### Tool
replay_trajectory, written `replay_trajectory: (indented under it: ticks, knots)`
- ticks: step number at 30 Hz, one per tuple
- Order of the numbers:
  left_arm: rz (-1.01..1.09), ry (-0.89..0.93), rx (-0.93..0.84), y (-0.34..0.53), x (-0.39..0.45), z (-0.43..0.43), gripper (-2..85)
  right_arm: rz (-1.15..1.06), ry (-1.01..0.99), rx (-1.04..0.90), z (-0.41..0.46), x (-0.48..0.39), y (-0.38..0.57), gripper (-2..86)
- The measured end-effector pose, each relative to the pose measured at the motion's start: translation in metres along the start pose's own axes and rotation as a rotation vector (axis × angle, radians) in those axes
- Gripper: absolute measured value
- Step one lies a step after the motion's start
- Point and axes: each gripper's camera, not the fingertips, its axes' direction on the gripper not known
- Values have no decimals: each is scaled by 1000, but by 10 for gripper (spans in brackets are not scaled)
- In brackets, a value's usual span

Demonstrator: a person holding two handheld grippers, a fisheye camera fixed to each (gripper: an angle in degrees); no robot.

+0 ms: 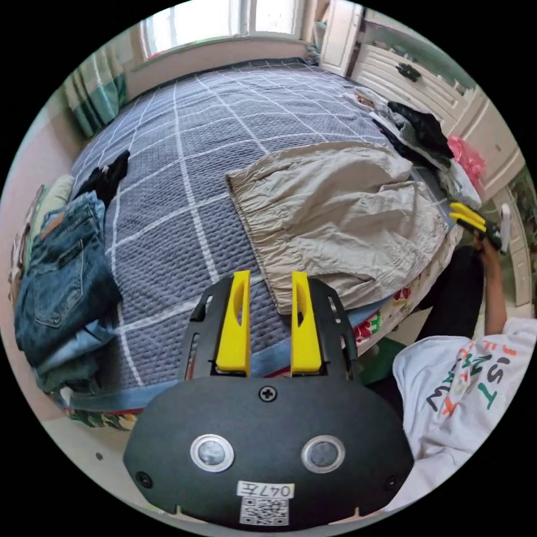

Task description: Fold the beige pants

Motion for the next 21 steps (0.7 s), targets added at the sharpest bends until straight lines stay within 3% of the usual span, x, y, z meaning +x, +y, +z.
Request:
replay_trajectory:
  ticks: [5,12,15,21]
  knots:
    - [-75,137,-55,-2,-16,12,152,148,-111,21,1,21,25,57]
    - [-18,119,-156,-17,4,30,164,134,-60,-94,28,15,37,74]
    - [9,53,-186,-23,14,34,157,198,-57,-61,34,14,46,52]
    - [28,-20,-224,-34,26,35,113,118,-93,-75,22,2,39,3]
